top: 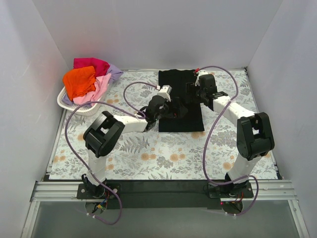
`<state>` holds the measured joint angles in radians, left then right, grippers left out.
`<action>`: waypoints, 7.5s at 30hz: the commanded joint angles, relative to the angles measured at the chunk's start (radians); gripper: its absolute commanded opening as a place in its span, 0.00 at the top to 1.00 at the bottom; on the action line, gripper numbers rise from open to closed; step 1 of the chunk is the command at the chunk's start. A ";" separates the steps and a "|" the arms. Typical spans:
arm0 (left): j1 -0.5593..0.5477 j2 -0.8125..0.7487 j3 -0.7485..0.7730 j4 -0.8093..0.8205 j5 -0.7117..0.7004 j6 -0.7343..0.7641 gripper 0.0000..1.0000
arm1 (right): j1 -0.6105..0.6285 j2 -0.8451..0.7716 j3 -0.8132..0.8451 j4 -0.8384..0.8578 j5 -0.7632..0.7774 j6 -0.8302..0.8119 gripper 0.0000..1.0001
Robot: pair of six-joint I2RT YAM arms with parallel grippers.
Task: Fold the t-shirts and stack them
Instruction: Fold the tshirt
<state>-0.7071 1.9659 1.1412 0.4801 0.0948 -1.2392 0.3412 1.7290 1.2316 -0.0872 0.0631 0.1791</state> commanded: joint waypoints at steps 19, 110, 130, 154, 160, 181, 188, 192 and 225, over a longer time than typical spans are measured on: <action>-0.078 0.169 -0.205 0.221 0.063 -0.077 0.23 | -0.030 0.155 0.012 0.017 -0.186 0.011 0.37; -0.330 -0.521 -0.669 -0.417 -0.452 -0.419 0.81 | 0.059 -0.658 -0.856 -0.101 -0.221 0.186 0.98; -0.338 -0.654 -0.719 -0.549 -0.201 -0.312 1.00 | 0.363 -0.710 -0.839 -0.302 -0.164 0.296 0.99; -0.344 -1.046 -0.637 -0.824 0.183 -0.244 1.00 | 0.486 -0.740 -0.509 -0.775 -0.344 0.148 0.99; -0.344 -1.061 -0.620 -0.887 0.214 -0.217 1.00 | 0.486 -0.723 -0.460 -0.844 -0.428 0.085 0.99; -0.310 -1.050 -0.529 -0.528 -0.356 -0.109 1.00 | 0.426 -0.678 -0.256 -0.520 0.047 0.083 0.99; -0.203 -0.912 -0.475 -0.407 -0.293 -0.026 1.00 | 0.340 -0.534 -0.121 -0.459 0.078 0.016 0.99; -0.089 -0.865 -0.460 -0.353 -0.222 -0.011 1.00 | 0.294 -0.453 -0.086 -0.415 0.076 -0.010 0.99; 0.233 -0.303 -0.210 -0.138 0.069 -0.002 1.00 | 0.071 0.135 0.341 -0.309 -0.055 -0.109 0.99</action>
<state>-0.4900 1.6470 0.8852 0.3241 0.1356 -1.2556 0.4282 1.8359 1.4944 -0.4446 0.0181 0.0948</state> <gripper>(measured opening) 0.029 0.015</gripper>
